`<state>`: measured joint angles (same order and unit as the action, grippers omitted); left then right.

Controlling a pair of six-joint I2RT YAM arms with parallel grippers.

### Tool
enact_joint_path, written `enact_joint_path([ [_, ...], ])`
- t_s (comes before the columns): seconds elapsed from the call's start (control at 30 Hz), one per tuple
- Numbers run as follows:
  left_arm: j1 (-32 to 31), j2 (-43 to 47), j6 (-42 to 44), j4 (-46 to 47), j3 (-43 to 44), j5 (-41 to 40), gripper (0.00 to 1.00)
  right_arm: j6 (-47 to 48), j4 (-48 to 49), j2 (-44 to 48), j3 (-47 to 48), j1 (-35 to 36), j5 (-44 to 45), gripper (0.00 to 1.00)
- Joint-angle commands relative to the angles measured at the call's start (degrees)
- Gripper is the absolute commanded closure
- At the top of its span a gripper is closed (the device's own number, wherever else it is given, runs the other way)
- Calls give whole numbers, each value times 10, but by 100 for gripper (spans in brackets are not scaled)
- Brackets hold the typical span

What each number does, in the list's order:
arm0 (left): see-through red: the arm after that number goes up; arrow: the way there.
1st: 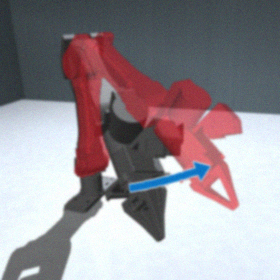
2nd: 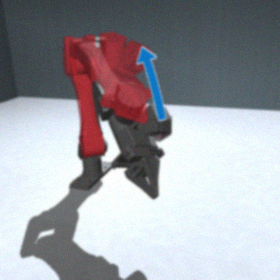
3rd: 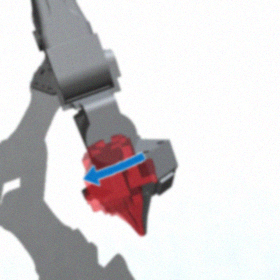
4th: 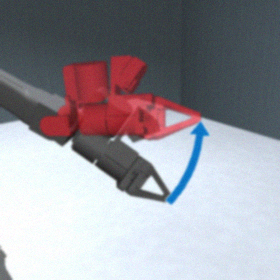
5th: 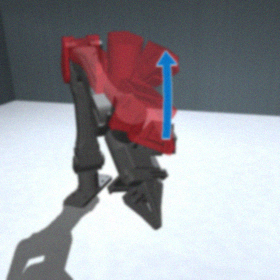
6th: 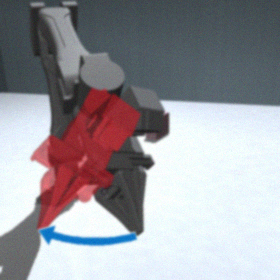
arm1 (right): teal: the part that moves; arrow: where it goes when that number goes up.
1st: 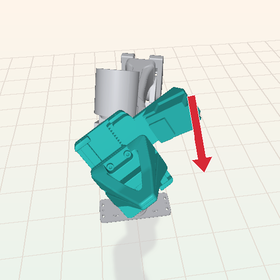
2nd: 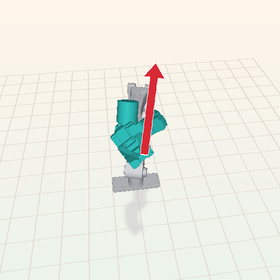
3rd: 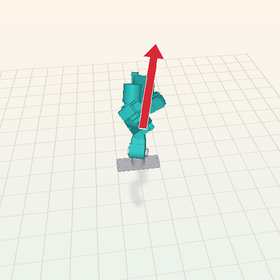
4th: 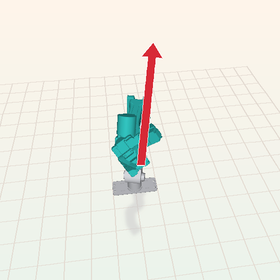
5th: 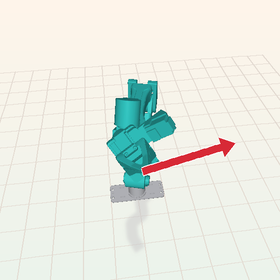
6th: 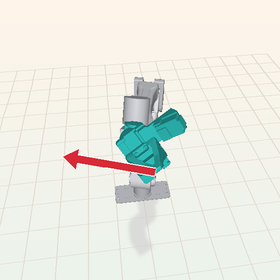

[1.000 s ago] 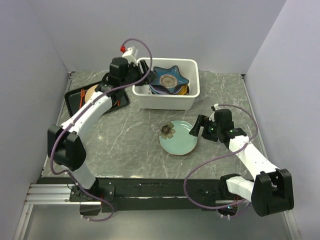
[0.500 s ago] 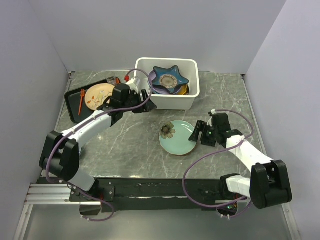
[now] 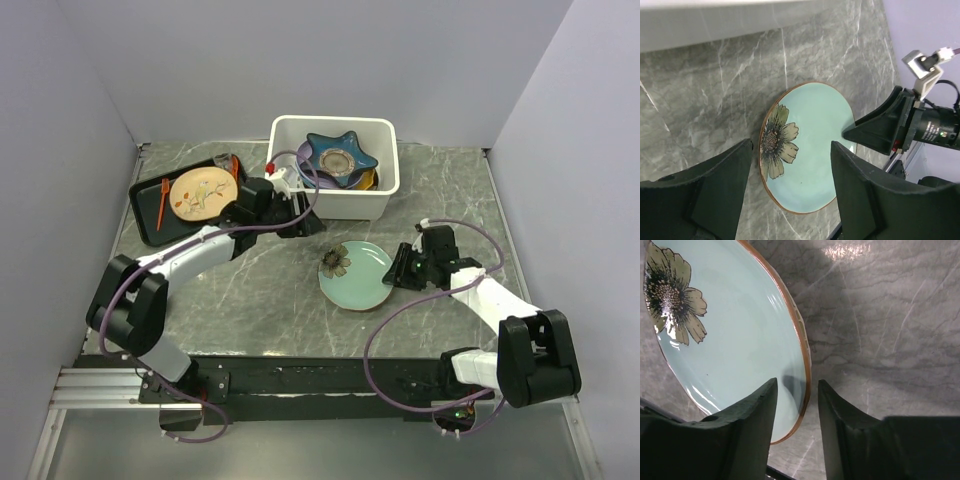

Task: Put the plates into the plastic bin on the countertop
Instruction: Pick up the plate at the center of the board.

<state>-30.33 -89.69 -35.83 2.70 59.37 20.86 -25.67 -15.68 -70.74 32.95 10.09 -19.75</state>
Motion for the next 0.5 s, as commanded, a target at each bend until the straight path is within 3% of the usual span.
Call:
enact_joint_path([
  [0.0,-10,-17,-12,29,8,15,32,-1,23,6,-1,-2,1,64],
  [0.13,-15,-35,-6,21,18,14,32,2,18,11,2,-3,5,91],
  [0.23,-16,-42,-4,19,18,14,31,2,14,20,4,-3,8,99],
  [0.47,-16,-37,11,0,18,-6,31,1,0,43,10,-3,26,100],
])
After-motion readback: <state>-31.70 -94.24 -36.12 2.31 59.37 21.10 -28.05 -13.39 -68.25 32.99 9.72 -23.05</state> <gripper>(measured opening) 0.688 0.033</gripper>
